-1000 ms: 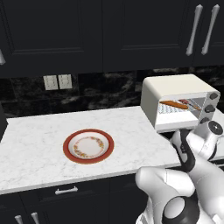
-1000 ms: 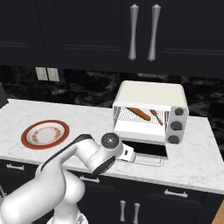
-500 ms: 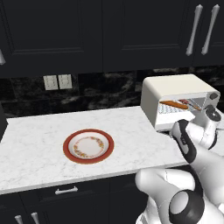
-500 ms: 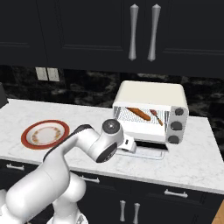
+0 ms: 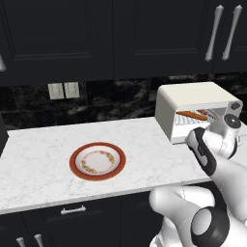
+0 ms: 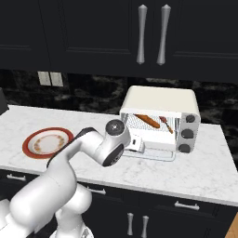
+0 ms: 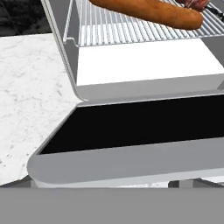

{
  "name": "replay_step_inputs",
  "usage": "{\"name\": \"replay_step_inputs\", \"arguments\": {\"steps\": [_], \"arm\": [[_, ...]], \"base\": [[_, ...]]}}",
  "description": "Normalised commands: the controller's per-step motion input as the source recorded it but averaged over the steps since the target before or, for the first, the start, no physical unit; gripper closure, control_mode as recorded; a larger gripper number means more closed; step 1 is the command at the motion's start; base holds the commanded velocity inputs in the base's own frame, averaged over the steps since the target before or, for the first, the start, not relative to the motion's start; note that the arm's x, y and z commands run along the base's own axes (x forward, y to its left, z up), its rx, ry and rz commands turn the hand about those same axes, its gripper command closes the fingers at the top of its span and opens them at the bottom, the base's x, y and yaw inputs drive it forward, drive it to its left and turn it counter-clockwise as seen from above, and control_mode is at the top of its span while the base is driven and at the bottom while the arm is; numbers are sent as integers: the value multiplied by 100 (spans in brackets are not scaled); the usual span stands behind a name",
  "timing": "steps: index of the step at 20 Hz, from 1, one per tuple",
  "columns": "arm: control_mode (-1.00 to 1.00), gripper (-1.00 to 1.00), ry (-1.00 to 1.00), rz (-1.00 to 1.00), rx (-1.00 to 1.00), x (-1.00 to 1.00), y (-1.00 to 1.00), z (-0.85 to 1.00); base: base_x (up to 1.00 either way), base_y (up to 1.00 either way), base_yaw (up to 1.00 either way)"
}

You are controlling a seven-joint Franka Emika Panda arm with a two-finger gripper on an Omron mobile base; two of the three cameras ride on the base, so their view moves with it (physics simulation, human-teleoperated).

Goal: Pick up the kebab skewer and baguette bread, and place them inside the toaster oven. Close the toaster oven door and start by setting the timer.

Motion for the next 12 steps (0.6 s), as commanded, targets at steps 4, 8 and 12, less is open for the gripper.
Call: {"name": "replay_step_inputs", "arguments": {"steps": [4, 8, 12], "arm": [[-100, -100, -8, 0, -11, 41, 16, 11], [-100, -100, 0, 0, -11, 46, 13, 12], [-100, -100, 0, 2, -10, 44, 10, 10]], "base": [[0, 0, 0], [0, 0, 0], [0, 0, 0]]}}
